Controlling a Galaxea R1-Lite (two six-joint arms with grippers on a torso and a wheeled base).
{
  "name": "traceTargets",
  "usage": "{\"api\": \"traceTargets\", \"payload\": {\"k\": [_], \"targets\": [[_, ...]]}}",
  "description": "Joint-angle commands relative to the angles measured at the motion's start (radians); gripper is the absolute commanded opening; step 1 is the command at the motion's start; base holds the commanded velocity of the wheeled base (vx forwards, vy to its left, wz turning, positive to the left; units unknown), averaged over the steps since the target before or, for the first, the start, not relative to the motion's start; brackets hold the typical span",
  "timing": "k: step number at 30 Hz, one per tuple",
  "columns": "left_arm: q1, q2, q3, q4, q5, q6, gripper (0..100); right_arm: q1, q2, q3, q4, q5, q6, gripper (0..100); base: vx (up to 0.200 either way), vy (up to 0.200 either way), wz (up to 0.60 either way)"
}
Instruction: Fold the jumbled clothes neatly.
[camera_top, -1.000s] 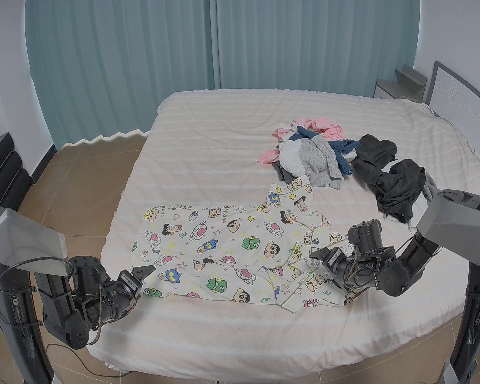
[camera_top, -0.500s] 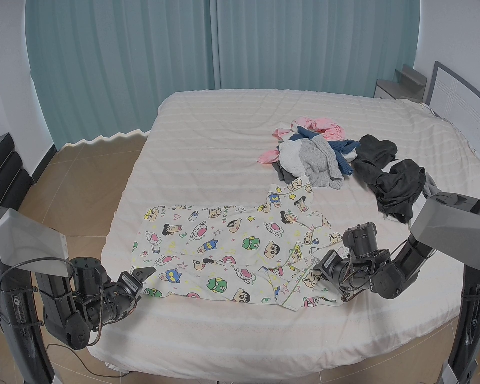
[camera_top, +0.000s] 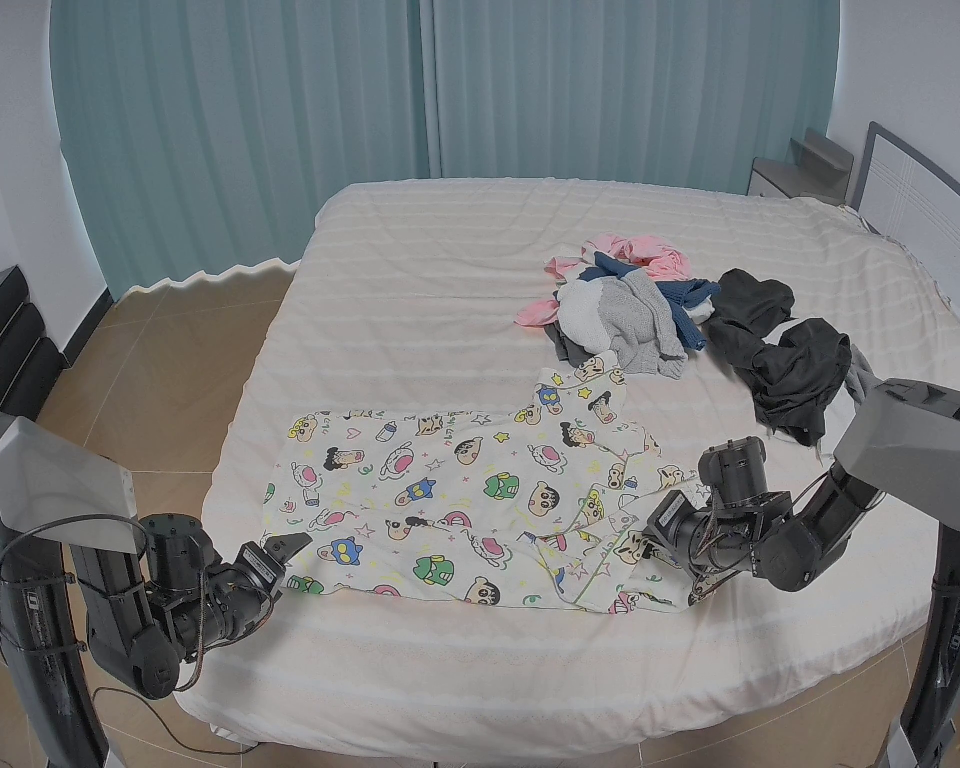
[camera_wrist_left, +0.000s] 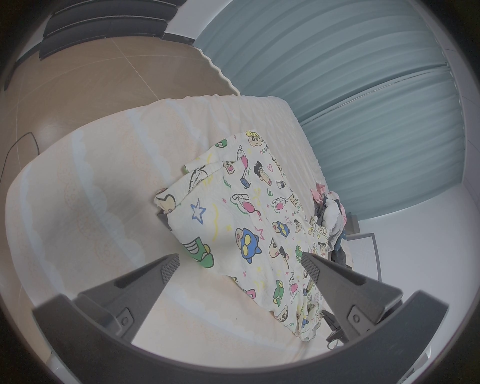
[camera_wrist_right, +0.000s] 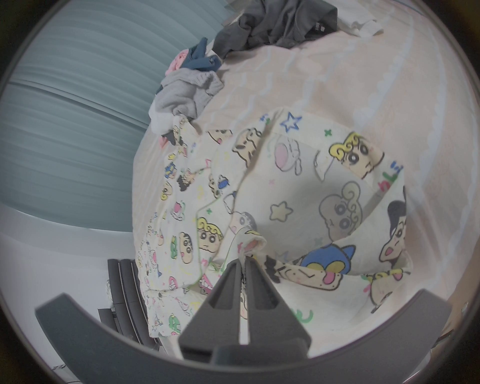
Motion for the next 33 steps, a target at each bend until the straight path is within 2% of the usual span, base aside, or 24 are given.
{"api": "traceTargets", "payload": {"k": [1,7,11,14,27,33], "targets": [[0.0,0.0,-0.001,0.0,0.0,0.0,100,-0.003,-0.106,0.037,0.005,0.0,-0.009,0,0.0,0.0,0.0],[0.0,-0.002,-0.001,0.0,0.0,0.0,100,0.026,-0.149,0.104,0.007,-0.008,-0.069,0,0.0,0.0,0.0],[0.002,-0.005,-0.001,0.0,0.0,0.0,100,0.037,-0.16,0.147,0.008,-0.095,-0.1,0,0.0,0.0,0.0],[0.002,-0.005,-0.001,0.0,0.0,0.0,100,0.043,-0.161,0.204,0.007,-0.13,-0.123,0,0.0,0.0,0.0],[0.002,-0.008,0.004,0.0,0.0,0.0,100,0.092,-0.158,0.302,0.002,-0.133,-0.13,0,0.0,0.0,0.0],[0.002,-0.008,0.006,0.0,0.0,0.0,100,0.098,-0.134,0.302,0.007,-0.133,-0.097,0,0.0,0.0,0.0]]}}
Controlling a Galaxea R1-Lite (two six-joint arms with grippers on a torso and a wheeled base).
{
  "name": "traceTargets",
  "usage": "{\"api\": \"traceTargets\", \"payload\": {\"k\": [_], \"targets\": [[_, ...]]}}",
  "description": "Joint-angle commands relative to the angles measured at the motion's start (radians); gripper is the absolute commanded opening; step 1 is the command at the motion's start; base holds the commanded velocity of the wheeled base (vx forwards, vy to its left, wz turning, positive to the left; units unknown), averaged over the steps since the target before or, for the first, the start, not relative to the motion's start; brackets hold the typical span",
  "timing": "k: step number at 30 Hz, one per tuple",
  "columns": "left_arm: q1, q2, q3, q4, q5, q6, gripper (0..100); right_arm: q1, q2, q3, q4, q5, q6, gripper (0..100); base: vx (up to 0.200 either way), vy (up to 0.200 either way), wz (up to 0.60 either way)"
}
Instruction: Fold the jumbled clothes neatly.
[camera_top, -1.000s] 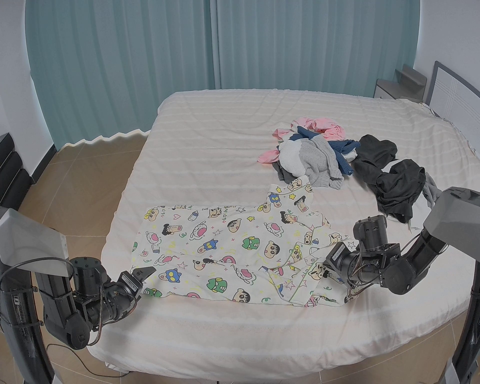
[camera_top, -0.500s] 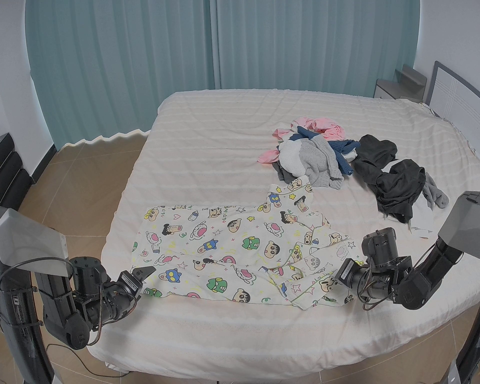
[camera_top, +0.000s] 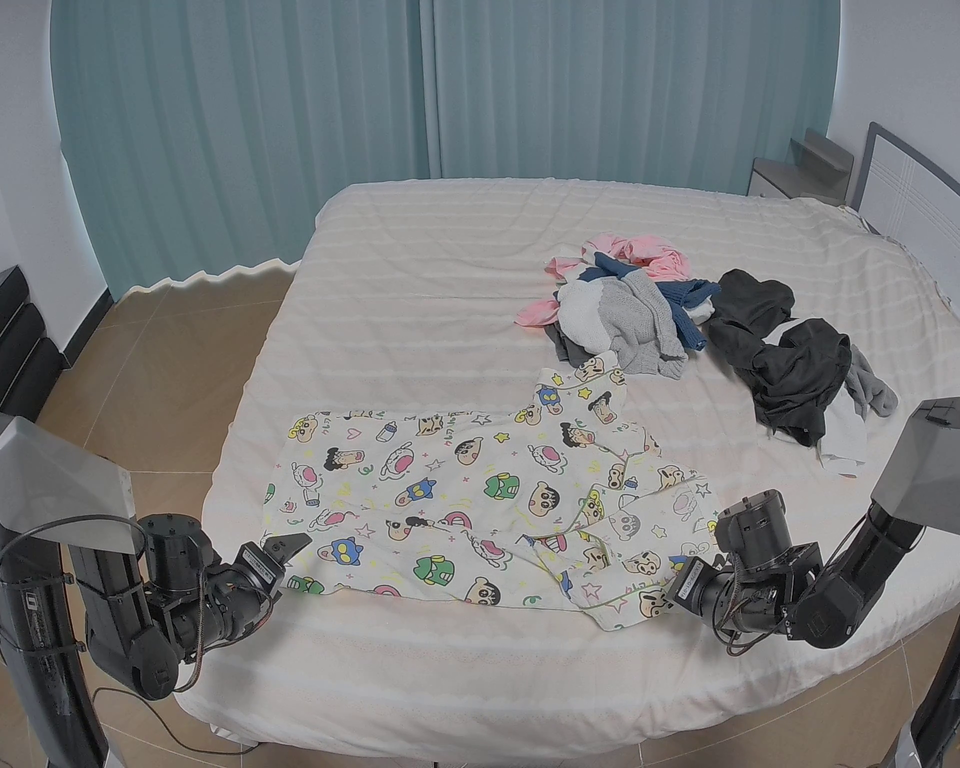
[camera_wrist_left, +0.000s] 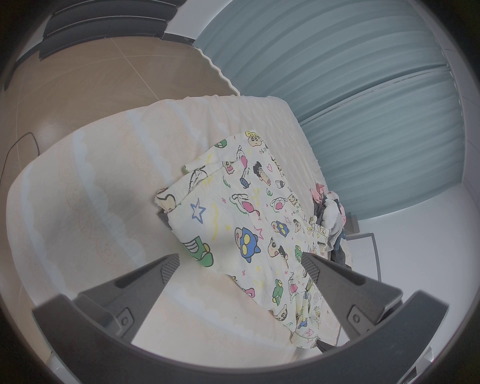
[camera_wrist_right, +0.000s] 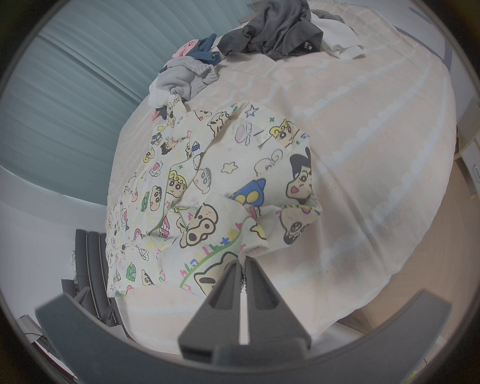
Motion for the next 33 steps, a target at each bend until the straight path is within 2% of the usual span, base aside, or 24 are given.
{"api": "traceTargets", "payload": {"k": [1,4,5,14,19,22,23,25,26,28,30,32,33], "targets": [[0.001,-0.001,0.0,-0.001,0.0,0.0,100,0.004,0.022,0.002,0.002,0.0,0.013,0,0.0,0.0,0.0],[0.001,-0.001,0.002,-0.001,0.0,0.0,100,0.002,0.036,0.003,0.001,0.0,0.016,0,0.0,0.0,0.0],[0.0,-0.001,0.002,-0.001,0.0,0.0,100,0.002,0.041,0.005,0.002,0.0,0.016,100,0.0,0.0,0.0],[0.0,-0.001,0.002,-0.001,0.0,0.0,100,-0.001,0.033,0.015,-0.004,0.0,0.02,100,0.0,0.0,0.0],[0.0,-0.001,0.002,-0.001,0.0,0.0,100,-0.009,-0.064,0.018,0.004,0.005,0.016,100,0.0,0.0,0.0],[-0.002,-0.001,0.002,-0.001,0.0,0.0,100,-0.003,-0.159,0.032,0.005,0.002,-0.026,100,0.0,0.0,0.0],[-0.002,-0.001,0.002,-0.001,0.0,0.0,100,0.004,-0.217,0.034,0.005,0.003,-0.087,100,0.0,0.0,0.0],[-0.002,-0.001,0.002,-0.001,0.0,0.0,100,0.016,-0.266,0.032,0.007,0.011,-0.158,100,0.0,0.0,0.0],[-0.002,-0.001,0.002,-0.001,0.0,0.0,100,0.016,-0.266,0.032,0.007,0.011,-0.158,100,0.0,0.0,0.0],[-0.002,-0.001,0.002,-0.001,0.0,0.0,100,0.083,-0.291,0.017,0.005,0.022,-0.317,100,0.0,0.0,0.0],[-0.002,-0.001,0.002,-0.001,0.0,0.0,100,0.088,-0.289,0.014,0.005,0.022,-0.331,100,0.0,0.0,0.0],[-0.002,-0.001,0.003,-0.001,0.0,0.0,100,0.143,-0.252,-0.02,0.005,0.022,-0.418,100,0.0,0.0,0.0],[-0.002,-0.001,0.003,-0.001,0.0,0.0,100,0.154,-0.24,-0.028,0.005,0.02,-0.435,100,0.0,0.0,0.0]]}}
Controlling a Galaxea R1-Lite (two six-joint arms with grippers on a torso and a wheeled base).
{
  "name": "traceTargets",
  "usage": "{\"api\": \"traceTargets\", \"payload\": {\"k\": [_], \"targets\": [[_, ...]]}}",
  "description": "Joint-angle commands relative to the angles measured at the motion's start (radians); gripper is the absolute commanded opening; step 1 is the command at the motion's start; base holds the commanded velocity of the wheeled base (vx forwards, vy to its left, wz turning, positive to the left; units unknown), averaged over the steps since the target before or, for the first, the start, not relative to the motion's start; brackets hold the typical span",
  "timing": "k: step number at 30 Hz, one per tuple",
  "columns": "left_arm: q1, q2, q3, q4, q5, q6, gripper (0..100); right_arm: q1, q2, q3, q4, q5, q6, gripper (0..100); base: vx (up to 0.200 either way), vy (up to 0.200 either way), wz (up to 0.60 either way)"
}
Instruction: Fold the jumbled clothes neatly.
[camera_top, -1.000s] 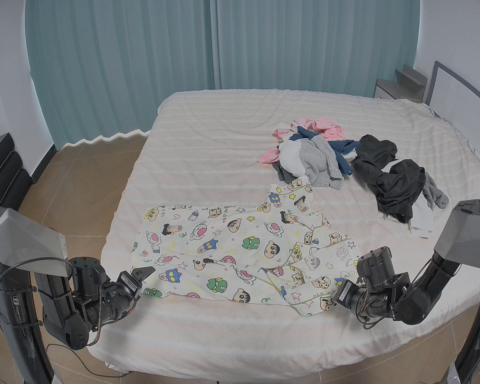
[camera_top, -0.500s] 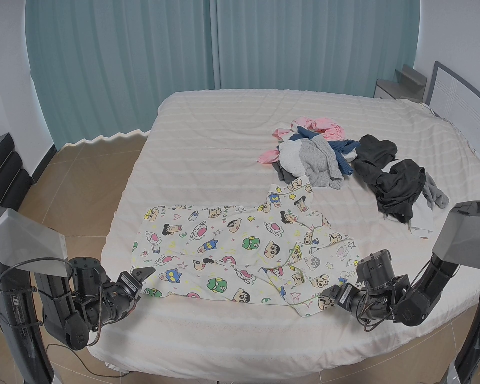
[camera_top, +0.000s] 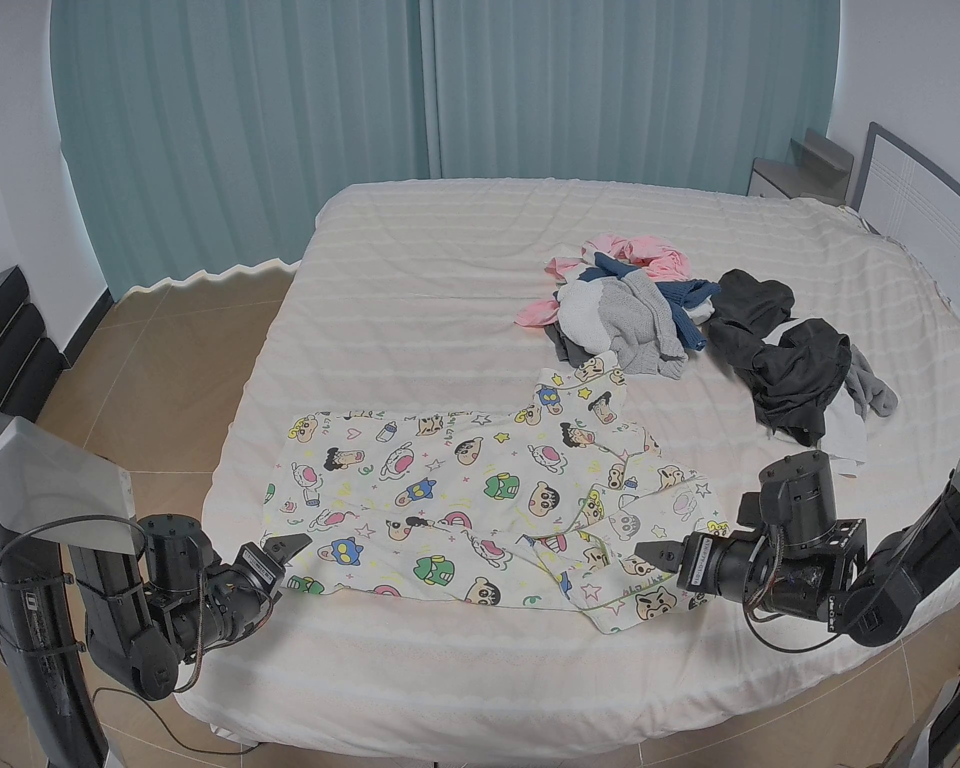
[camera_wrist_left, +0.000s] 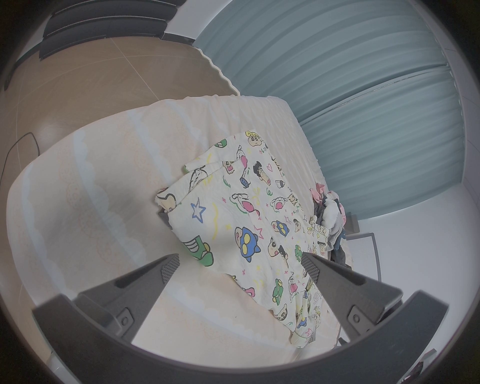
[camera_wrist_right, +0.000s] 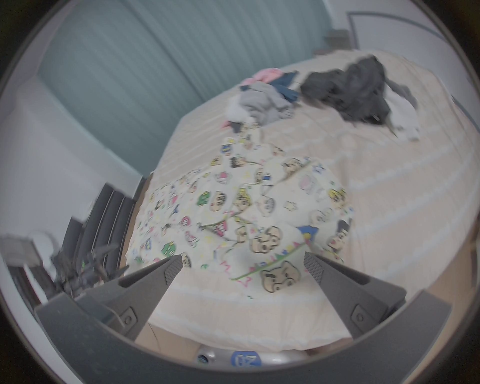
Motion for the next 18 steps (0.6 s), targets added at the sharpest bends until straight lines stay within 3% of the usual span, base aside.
{"api": "traceTargets", "payload": {"k": [1,7,9,13,18], "targets": [[0.0,0.0,0.001,-0.001,0.0,0.0,100,0.115,0.005,-0.058,-0.001,0.004,-0.133,100,0.0,0.0,0.0],[0.0,0.0,0.001,-0.001,0.001,0.0,100,0.136,0.173,-0.14,0.002,-0.009,-0.377,100,0.0,0.0,0.0],[0.0,0.0,0.001,-0.001,0.001,0.001,100,0.136,0.191,-0.151,0.004,-0.012,-0.396,100,0.0,0.0,0.0],[0.002,0.001,0.001,-0.001,0.001,0.001,100,0.132,0.292,-0.231,0.053,-0.059,-0.514,100,0.0,0.0,0.0],[0.002,0.003,0.001,-0.001,0.001,0.001,100,0.133,0.323,-0.285,0.07,-0.088,-0.578,100,0.0,0.0,0.0]]}}
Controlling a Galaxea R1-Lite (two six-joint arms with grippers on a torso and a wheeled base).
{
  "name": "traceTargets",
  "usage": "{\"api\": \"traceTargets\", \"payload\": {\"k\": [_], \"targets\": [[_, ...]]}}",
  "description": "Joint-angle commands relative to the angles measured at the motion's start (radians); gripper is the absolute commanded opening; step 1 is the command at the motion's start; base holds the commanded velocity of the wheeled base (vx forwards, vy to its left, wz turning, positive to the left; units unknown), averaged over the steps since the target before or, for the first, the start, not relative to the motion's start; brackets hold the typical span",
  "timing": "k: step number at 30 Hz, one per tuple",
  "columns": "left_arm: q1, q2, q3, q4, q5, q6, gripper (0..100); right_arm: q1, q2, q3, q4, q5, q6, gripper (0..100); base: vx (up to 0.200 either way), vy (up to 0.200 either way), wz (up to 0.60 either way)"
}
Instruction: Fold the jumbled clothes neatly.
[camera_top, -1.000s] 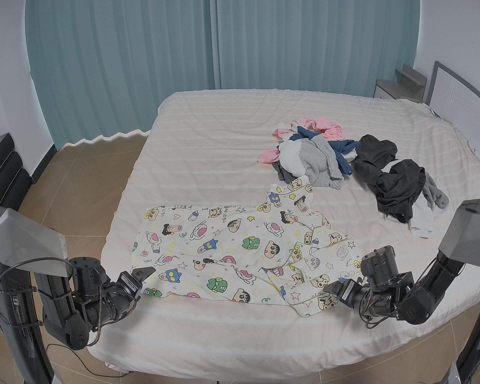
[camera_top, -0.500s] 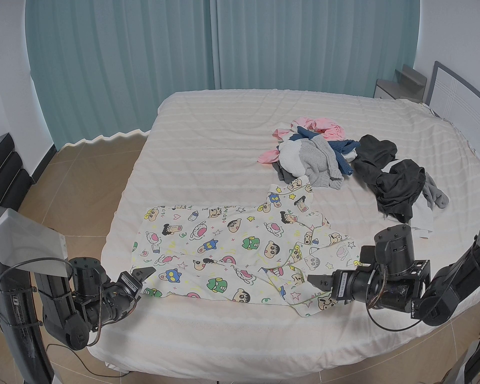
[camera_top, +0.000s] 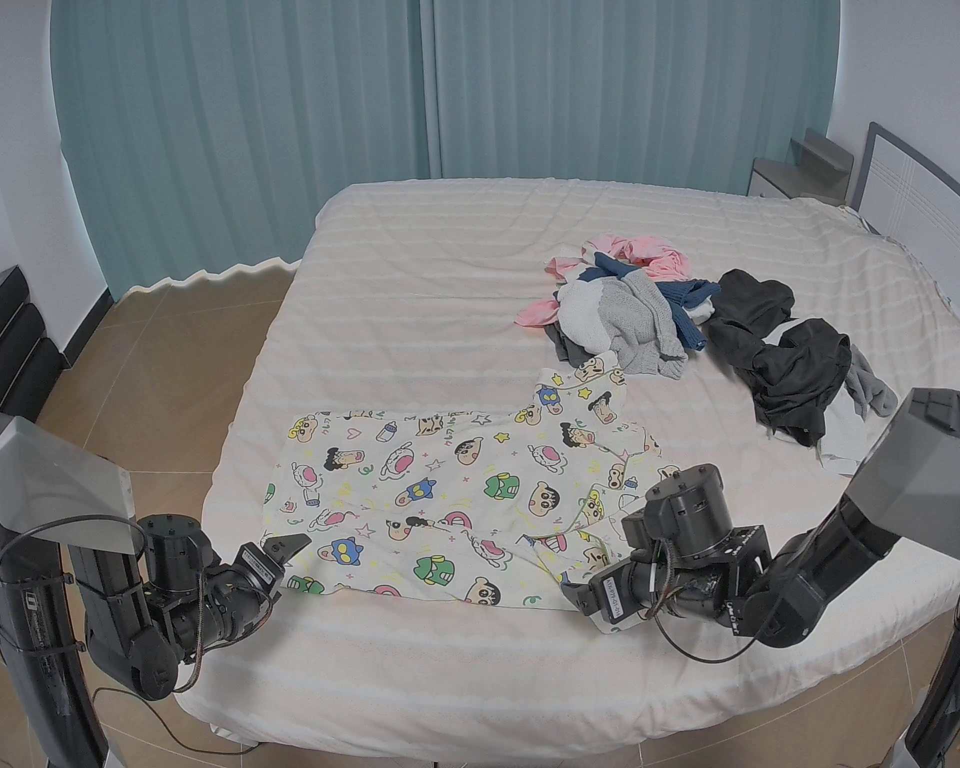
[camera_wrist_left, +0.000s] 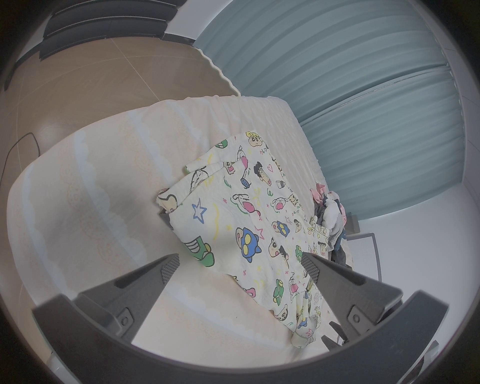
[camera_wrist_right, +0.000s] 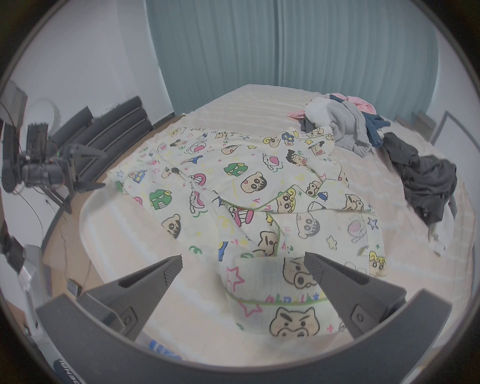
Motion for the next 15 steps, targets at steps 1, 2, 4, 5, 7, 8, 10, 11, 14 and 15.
{"api": "traceTargets", "payload": {"k": [1,2,4,5,7,8,10,11,14,15], "targets": [[0.0,0.003,0.0,0.0,0.0,0.0,100,0.004,0.098,-0.061,0.016,-0.026,-0.05,100,0.0,0.0,0.0],[0.0,0.003,0.0,0.0,0.0,0.0,100,0.005,0.108,-0.069,0.021,-0.035,-0.067,100,0.0,0.0,0.0],[0.0,0.003,0.0,0.0,0.0,0.003,100,0.005,0.131,-0.087,0.016,-0.058,-0.096,100,0.0,0.0,0.0],[0.0,0.003,0.0,0.0,0.0,0.003,100,0.004,0.139,-0.095,0.015,-0.065,-0.105,100,0.0,0.0,0.0],[0.0,0.003,0.0,0.0,0.0,0.003,100,0.005,0.147,-0.105,0.015,-0.073,-0.114,100,0.0,0.0,0.0],[0.0,0.003,0.0,0.0,-0.001,0.003,100,0.011,0.15,-0.119,0.018,-0.075,-0.119,100,0.0,0.0,0.0],[0.0,0.003,0.0,0.0,0.0,0.003,100,0.025,0.162,-0.128,0.018,-0.076,-0.119,100,0.0,0.0,0.0],[0.0,0.003,0.0,0.0,0.0,0.003,100,0.03,0.174,-0.138,0.018,-0.081,-0.119,100,0.0,0.0,0.0],[0.0,0.003,0.0,0.0,0.0,0.003,100,0.033,0.196,-0.156,0.016,-0.115,-0.13,100,0.0,0.0,0.0],[0.0,0.004,0.0,0.0,0.0,0.003,100,0.033,0.211,-0.167,0.015,-0.131,-0.145,100,0.0,0.0,0.0]]}}
